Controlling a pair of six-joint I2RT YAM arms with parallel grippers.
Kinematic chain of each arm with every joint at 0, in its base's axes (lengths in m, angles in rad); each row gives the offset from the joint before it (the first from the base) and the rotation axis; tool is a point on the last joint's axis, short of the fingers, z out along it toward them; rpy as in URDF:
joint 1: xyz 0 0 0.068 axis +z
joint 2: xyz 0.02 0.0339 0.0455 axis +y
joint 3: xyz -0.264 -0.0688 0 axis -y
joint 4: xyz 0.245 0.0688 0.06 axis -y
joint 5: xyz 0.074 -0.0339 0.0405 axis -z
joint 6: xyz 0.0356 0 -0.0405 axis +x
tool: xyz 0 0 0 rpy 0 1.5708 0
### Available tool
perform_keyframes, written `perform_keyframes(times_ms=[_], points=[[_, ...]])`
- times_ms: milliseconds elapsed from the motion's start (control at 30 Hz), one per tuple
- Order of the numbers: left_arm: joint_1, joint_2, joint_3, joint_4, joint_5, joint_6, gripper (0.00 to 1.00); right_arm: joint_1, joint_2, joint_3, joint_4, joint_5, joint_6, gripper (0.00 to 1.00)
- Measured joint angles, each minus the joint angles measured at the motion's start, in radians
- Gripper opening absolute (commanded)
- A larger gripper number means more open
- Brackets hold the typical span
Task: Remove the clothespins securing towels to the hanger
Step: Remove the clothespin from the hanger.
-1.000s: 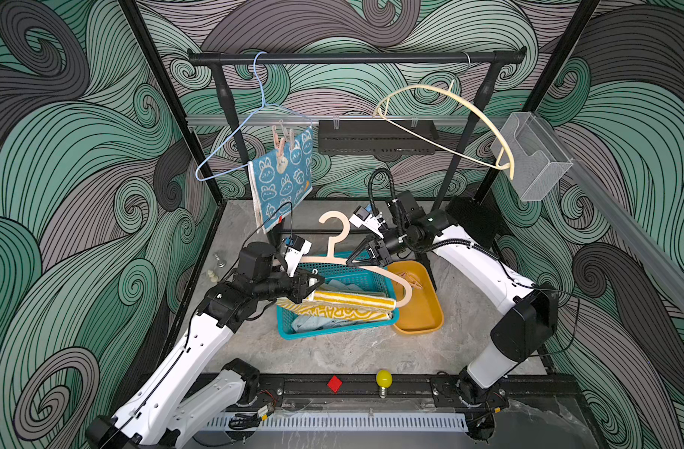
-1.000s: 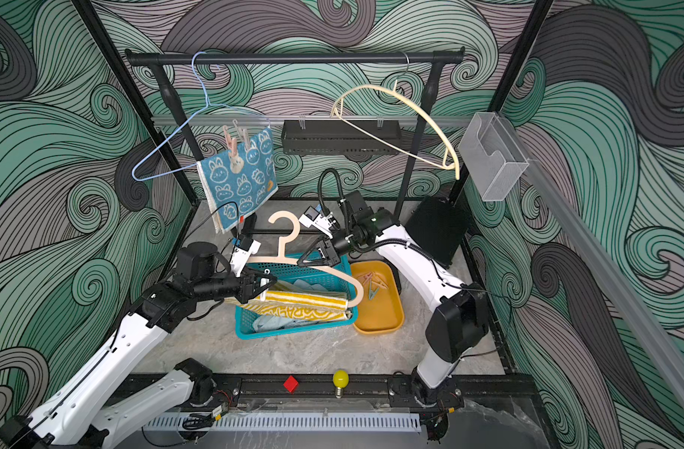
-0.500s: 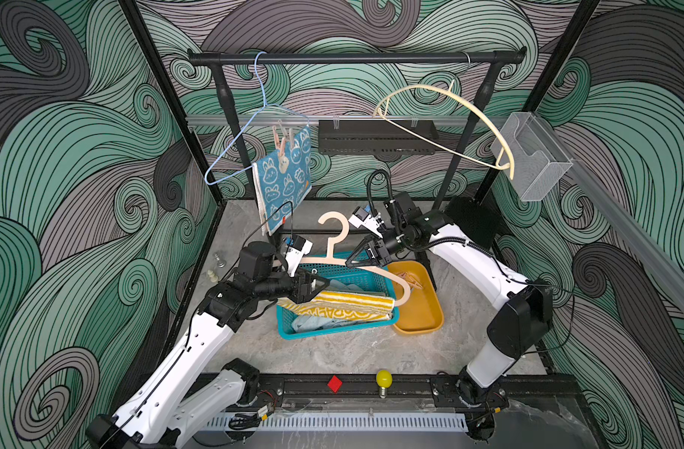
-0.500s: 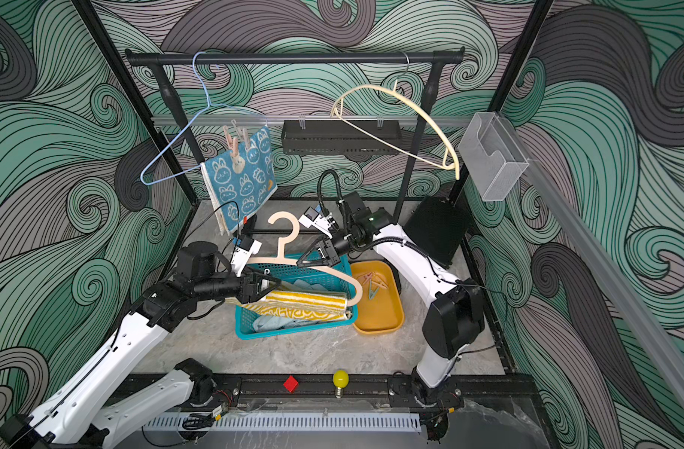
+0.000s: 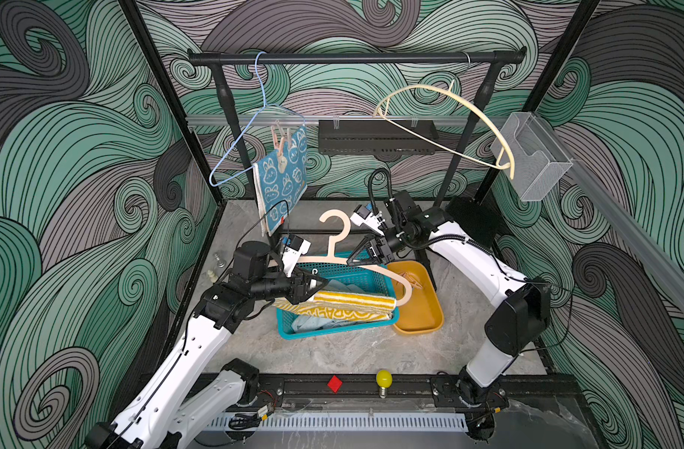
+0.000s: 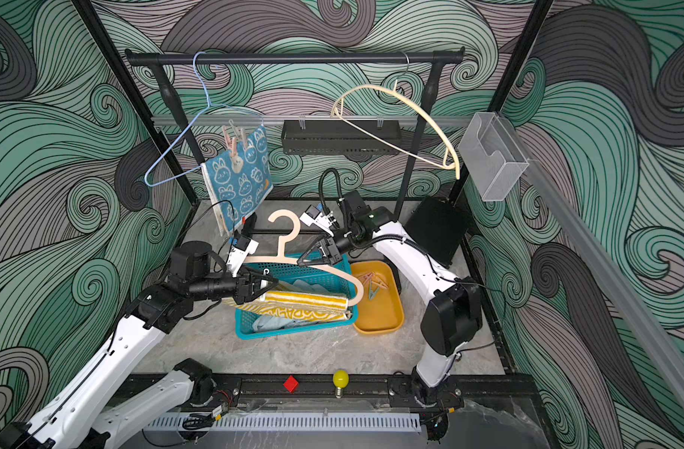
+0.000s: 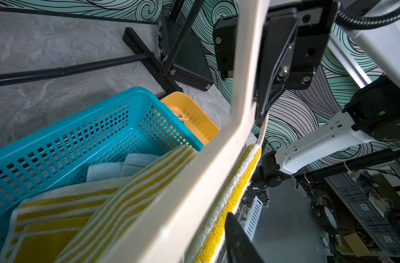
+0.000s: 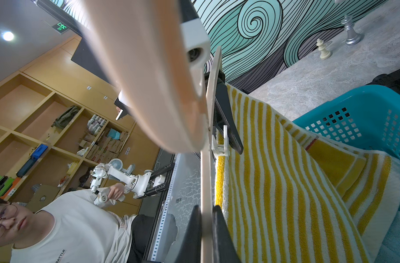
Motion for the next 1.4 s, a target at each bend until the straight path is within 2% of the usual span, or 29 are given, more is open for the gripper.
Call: perform_keyframes(times_ms=[367, 567, 667, 700, 1033, 1400], points=[[0.016, 0.009, 0.0, 0.0, 0.053, -0.002, 0.28, -0.005, 0.024, 0.003, -0.005, -0.016, -0.004, 0.0], [0.018, 0.011, 0.0, 0.008, 0.061, -0.006, 0.16, -0.005, 0.029, 0.011, -0.009, -0.014, -0.003, 0.0], [0.018, 0.011, 0.0, 0.016, 0.063, -0.007, 0.02, -0.005, 0.029, 0.015, -0.009, -0.011, -0.003, 0.0], [0.018, 0.011, 0.0, 0.017, 0.063, -0.007, 0.0, -0.005, 0.029, 0.015, -0.009, -0.01, -0.003, 0.0], [0.018, 0.011, -0.002, 0.029, 0.051, -0.034, 0.0, -0.005, 0.029, 0.024, -0.009, 0.01, 0.01, 0.0], [0.016, 0.008, -0.002, 0.045, -0.062, -0.065, 0.0, 0.002, 0.029, 0.048, 0.012, 0.08, 0.027, 0.0]])
